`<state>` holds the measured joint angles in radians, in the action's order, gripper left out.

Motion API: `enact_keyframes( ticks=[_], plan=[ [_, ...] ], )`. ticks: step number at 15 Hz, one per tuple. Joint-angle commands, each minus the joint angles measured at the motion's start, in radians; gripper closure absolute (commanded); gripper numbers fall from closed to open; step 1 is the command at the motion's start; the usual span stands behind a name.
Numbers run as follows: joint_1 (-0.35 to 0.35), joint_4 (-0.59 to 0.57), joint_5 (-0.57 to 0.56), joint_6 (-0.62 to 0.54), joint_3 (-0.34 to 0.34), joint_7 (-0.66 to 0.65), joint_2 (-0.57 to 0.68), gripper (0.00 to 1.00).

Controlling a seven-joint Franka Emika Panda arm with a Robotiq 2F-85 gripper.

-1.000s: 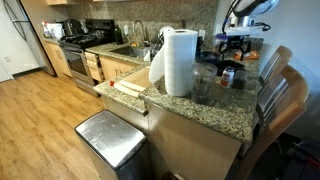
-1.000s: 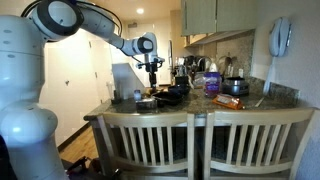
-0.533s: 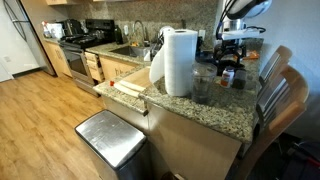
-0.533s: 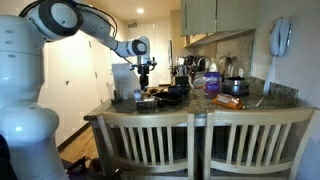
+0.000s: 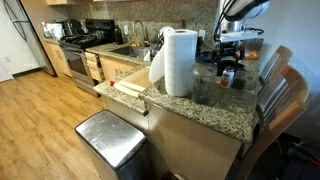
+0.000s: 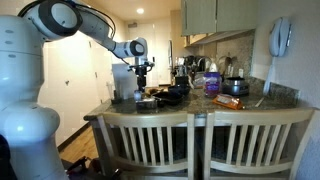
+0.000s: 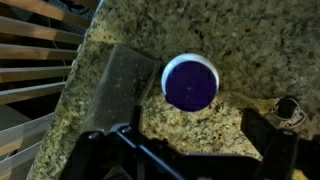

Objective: Remove the clear bottle from the black bowl and put the white and orange bottle in the black bowl

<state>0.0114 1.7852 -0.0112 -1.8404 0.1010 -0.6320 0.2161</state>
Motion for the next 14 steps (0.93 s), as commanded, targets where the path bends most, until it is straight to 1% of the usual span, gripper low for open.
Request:
enact_keyframes(
  ticks=[1,3,4,5,10,11,13,14],
  plan=[
    [0.003,0.031,0.032,0.022,-0.017,0.059,-0.024,0.0],
    [-0.007,0.074,0.036,0.008,-0.031,0.101,-0.065,0.0],
    [-0.014,0.087,0.023,0.001,-0.032,0.09,-0.077,0.0],
    [-0.009,0.018,0.02,0.011,-0.025,0.067,-0.014,0.0],
    [-0.016,0.053,0.019,0.011,-0.035,0.068,-0.054,0.0],
    [-0.016,0.048,0.005,0.017,-0.03,0.04,-0.044,0.0],
    [-0.019,0.035,-0.064,0.007,-0.01,-0.104,0.003,0.0],
    [-0.019,0.034,-0.089,0.006,-0.005,-0.154,0.02,0.0]
  ],
)
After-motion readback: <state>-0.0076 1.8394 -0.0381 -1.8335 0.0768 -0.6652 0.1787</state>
